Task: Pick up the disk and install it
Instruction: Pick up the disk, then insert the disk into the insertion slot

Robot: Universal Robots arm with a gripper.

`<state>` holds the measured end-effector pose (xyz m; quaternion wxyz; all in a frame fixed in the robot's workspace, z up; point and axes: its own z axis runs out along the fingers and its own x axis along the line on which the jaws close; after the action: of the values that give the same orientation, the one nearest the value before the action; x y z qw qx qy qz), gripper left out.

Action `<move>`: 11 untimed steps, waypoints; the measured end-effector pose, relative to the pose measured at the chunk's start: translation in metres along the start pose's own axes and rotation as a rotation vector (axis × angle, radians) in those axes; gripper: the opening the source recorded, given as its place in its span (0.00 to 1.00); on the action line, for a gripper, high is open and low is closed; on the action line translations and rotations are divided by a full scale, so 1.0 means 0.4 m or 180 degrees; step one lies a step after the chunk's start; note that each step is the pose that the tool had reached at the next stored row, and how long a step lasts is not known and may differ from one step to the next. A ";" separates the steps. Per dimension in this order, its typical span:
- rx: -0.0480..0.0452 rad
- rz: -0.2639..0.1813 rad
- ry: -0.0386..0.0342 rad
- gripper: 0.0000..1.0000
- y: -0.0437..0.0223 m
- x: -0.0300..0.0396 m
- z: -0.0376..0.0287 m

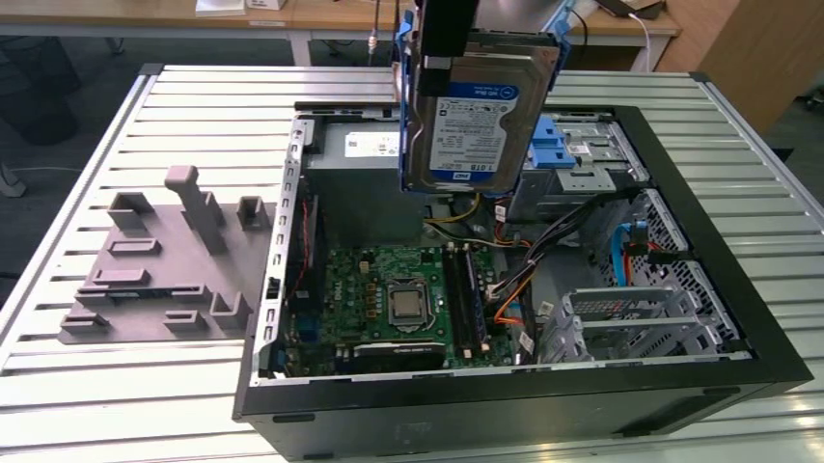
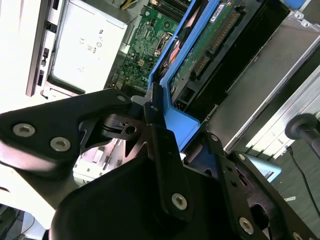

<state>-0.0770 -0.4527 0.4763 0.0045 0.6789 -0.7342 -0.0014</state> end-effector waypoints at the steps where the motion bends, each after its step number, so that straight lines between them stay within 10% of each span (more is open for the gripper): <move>1: 0.0000 0.0000 0.0000 0.36 0.000 0.000 0.000; 11: 0.0000 0.0000 0.0000 0.36 0.000 0.001 0.000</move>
<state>-0.0769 -0.4531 0.4763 0.0045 0.6790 -0.7341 -0.0014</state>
